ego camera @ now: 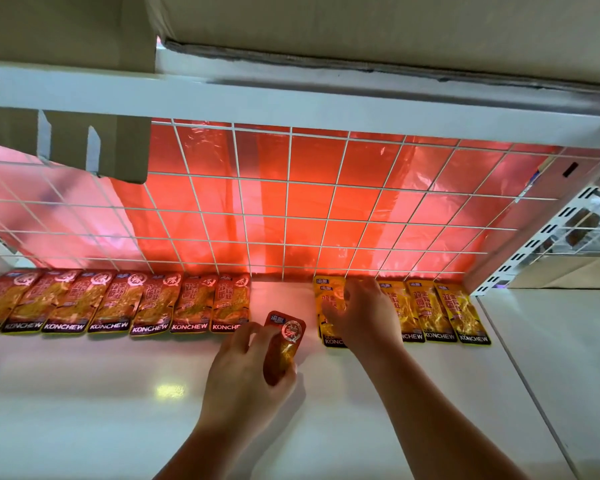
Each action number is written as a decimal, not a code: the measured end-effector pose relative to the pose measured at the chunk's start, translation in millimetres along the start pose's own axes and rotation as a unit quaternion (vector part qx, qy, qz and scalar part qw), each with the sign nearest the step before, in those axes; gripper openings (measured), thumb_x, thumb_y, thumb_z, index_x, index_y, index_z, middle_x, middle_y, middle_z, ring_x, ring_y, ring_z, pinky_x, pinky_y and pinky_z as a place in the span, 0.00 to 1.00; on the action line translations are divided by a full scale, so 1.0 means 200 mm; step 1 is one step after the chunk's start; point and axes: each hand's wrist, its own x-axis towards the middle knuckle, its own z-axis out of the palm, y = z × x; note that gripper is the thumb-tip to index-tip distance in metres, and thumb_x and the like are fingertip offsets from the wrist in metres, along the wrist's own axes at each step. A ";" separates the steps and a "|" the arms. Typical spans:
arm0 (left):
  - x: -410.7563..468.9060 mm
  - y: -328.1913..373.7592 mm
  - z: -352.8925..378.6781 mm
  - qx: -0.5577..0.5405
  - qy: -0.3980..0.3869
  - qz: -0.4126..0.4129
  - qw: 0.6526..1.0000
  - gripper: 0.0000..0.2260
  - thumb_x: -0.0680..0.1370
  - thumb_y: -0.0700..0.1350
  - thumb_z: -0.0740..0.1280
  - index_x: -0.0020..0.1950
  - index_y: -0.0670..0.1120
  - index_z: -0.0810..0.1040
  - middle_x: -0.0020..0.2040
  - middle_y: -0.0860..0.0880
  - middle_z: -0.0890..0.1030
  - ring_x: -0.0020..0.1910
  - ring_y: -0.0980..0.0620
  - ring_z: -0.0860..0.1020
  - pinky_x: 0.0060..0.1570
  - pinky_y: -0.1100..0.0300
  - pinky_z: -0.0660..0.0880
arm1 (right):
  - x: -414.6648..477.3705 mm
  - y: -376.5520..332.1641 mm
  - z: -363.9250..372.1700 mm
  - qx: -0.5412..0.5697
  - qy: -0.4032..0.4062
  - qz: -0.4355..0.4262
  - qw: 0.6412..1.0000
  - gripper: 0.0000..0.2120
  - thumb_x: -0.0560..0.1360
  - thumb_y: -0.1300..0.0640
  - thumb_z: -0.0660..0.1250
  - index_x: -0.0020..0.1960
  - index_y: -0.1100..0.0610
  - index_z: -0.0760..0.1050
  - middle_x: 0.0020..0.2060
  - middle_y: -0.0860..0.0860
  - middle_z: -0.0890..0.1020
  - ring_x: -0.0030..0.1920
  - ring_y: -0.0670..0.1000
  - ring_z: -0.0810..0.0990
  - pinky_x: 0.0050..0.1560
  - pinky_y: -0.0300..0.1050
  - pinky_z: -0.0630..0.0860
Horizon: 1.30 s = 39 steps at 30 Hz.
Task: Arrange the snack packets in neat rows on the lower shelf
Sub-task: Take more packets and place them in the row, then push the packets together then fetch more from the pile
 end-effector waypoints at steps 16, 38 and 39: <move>0.42 0.06 -0.01 0.227 -0.021 -0.037 0.973 0.23 0.74 0.62 0.64 0.61 0.49 0.81 0.55 0.45 0.80 0.53 0.41 0.79 0.51 0.49 0.76 | -0.18 0.23 -0.24 0.049 0.080 -0.090 0.991 0.15 0.69 0.46 0.77 0.39 0.52 0.73 0.39 0.48 0.73 0.33 0.52 0.72 0.31 0.43 0.67; 0.29 -0.03 0.12 0.254 -0.068 0.011 0.965 0.23 0.79 0.54 0.54 0.66 0.48 0.81 0.63 0.51 0.80 0.61 0.40 0.77 0.50 0.44 0.72 | -0.22 0.25 -0.23 0.057 0.047 -0.092 0.993 0.13 0.68 0.50 0.78 0.39 0.52 0.74 0.37 0.45 0.72 0.33 0.48 0.71 0.32 0.32 0.59; 0.29 -0.03 0.12 0.254 -0.065 0.013 0.965 0.23 0.79 0.53 0.54 0.66 0.48 0.81 0.63 0.51 0.80 0.61 0.40 0.77 0.50 0.43 0.73 | -0.22 0.24 -0.22 0.056 0.048 -0.092 0.993 0.13 0.68 0.50 0.78 0.39 0.52 0.74 0.37 0.45 0.72 0.33 0.48 0.71 0.32 0.31 0.59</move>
